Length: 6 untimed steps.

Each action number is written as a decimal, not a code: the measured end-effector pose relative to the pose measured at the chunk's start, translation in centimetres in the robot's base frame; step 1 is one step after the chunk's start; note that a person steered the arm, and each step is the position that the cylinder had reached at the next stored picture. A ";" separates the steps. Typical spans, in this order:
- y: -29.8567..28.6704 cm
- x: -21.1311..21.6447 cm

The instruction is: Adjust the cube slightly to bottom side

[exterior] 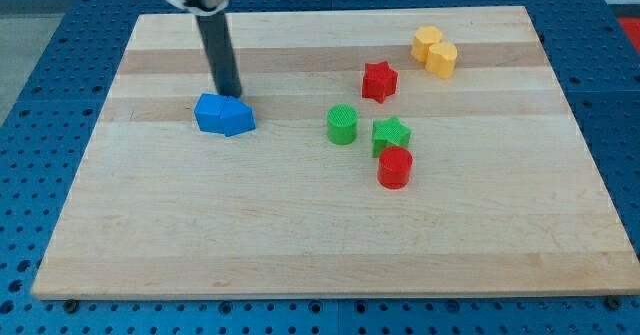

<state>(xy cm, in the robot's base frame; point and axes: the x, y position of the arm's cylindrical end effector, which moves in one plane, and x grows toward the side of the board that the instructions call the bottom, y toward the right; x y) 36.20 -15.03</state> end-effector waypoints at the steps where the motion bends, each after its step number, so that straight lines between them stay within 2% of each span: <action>1: -2.1 0.5; 4: -2.3 1.6; 6: -2.3 0.9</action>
